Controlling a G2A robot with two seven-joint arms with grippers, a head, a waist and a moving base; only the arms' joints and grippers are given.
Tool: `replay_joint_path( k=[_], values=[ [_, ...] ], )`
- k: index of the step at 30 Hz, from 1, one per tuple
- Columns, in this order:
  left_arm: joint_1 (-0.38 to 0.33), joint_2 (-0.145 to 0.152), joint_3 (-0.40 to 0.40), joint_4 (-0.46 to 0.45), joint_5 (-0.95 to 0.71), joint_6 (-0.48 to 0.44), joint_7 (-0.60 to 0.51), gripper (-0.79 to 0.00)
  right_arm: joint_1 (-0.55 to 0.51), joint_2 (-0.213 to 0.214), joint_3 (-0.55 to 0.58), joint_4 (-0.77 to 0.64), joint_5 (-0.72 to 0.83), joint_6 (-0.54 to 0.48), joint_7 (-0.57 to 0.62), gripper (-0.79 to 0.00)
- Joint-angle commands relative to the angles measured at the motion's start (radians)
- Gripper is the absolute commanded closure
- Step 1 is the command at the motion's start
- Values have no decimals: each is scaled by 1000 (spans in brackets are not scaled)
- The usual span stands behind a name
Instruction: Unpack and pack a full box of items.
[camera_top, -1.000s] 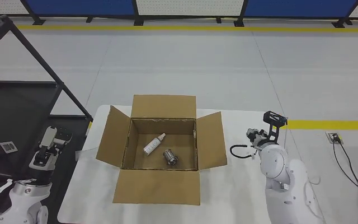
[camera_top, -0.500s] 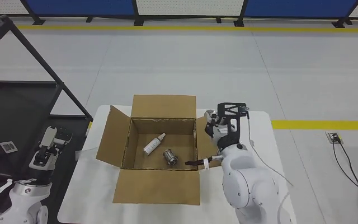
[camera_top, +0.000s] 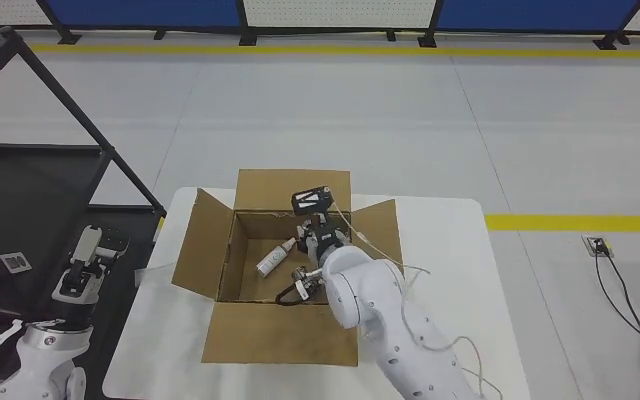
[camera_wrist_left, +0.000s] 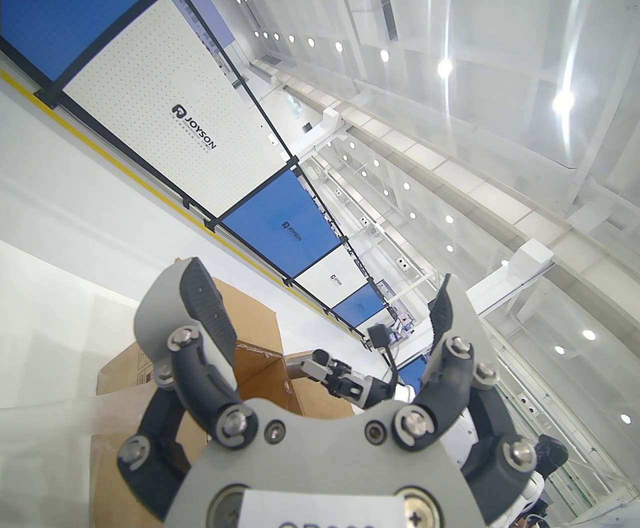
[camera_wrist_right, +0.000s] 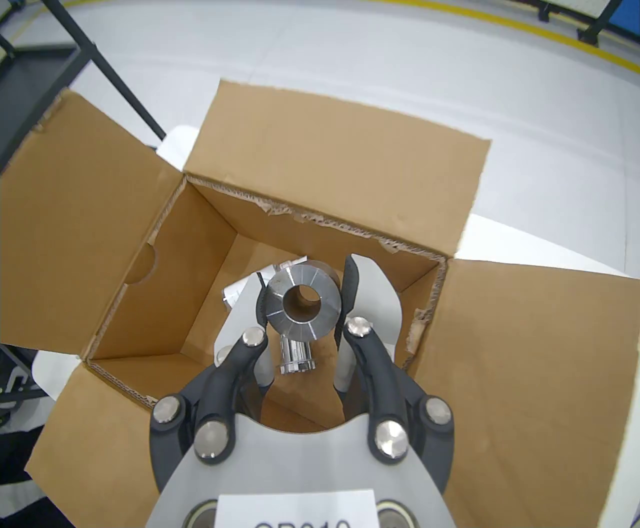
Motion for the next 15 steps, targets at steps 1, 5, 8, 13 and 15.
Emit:
replay_joint_path(
  k=[1, 5, 8, 13, 15],
  values=[
    [0, 0, 0, 0, 0, 0, 0, -785, 47, -14, -25, 104, 15, 13, 6, 0],
    [0, 0, 0, 0, 0, 0, 0, -785, 123, -44, -64, 277, 65, 22, 19, 0],
    [0, 0, 0, 0, 0, 0, 0, -785, 172, -66, -88, 389, 104, 26, 29, 0],
    [0, 0, 0, 0, 0, 0, 0, -785, 240, -101, -113, 529, 169, 12, 24, 0],
    [0, 0, 0, 0, 0, 0, 0, -785, 262, -113, -123, 575, 182, 14, 23, 0]
  ],
)
